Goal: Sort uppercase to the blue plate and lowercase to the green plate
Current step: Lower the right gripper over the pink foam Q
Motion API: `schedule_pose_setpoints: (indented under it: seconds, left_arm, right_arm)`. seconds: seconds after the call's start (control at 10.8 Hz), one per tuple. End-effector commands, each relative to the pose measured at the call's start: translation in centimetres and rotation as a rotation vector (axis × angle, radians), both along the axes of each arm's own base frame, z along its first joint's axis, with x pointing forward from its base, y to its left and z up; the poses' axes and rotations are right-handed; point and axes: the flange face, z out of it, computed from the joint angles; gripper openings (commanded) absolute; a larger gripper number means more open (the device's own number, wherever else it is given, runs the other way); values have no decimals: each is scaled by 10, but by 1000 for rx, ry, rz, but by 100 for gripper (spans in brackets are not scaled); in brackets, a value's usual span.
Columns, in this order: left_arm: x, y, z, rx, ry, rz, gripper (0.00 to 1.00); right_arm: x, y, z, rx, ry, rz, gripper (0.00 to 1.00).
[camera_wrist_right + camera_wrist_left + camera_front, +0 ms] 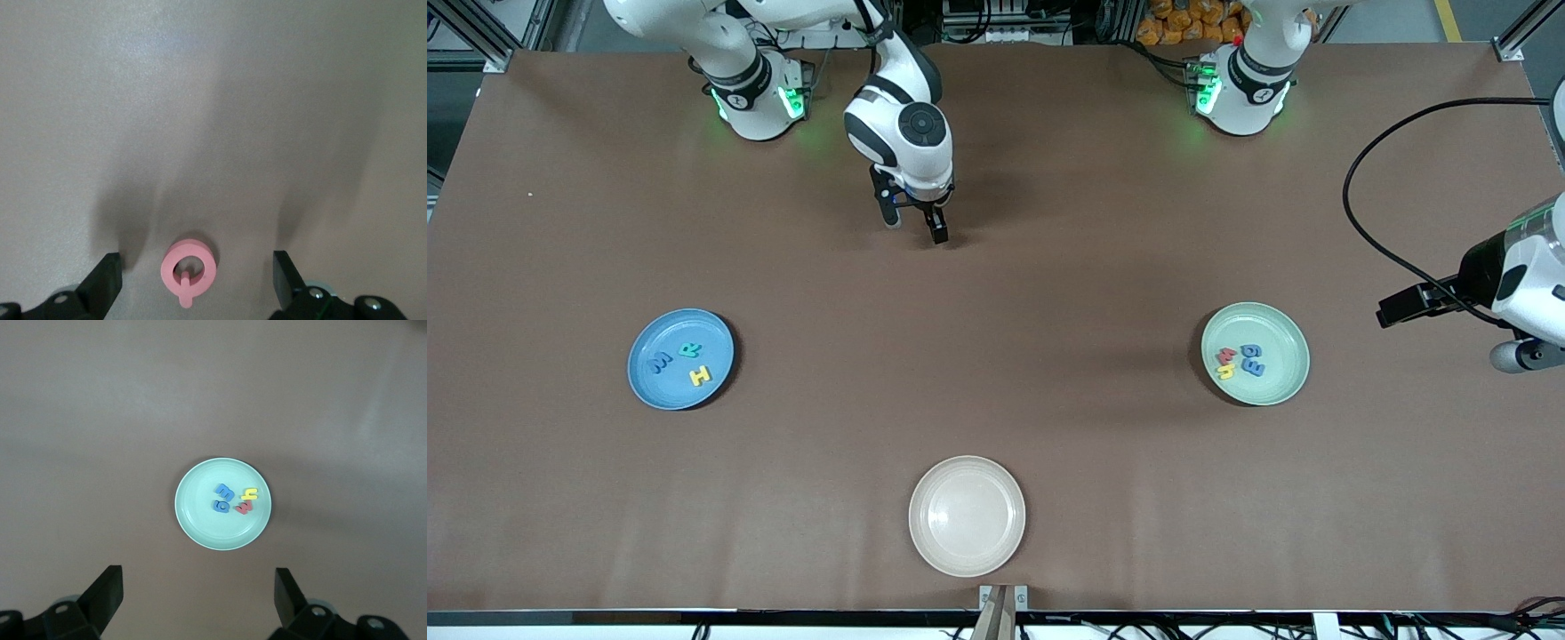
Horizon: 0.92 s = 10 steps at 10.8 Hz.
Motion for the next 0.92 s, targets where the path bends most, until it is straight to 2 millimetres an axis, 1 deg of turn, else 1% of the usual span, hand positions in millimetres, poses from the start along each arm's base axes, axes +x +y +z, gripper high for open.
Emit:
schedule_pose_setpoints:
  seconds: [0.0, 0.18, 0.37, 0.55, 0.74, 0.83]
  left_arm:
    - [-7, 10, 13, -30, 0, 16, 100]
    - [-9, 12, 19, -40, -11, 20, 100]
    - [-9, 22, 19, -49, -10, 39, 100]
    - [-9, 20, 19, -56, -9, 45, 100]
    - [-9, 27, 19, -55, -9, 51, 100]
    - [-9, 26, 19, -55, -9, 52, 100]
  right_arm:
    - [-4, 1, -6, -1, -17, -11, 100]
    - [-5, 1, -7, -1, -24, 2, 100]
    - [-2, 3, -6, 18, -37, -8, 100]
    - [-3, 5, -4, 10, -71, -22, 100]
    - [-5, 6, -5, -15, -130, -44, 100]
    - [-5, 5, -6, -21, -137, -52, 100]
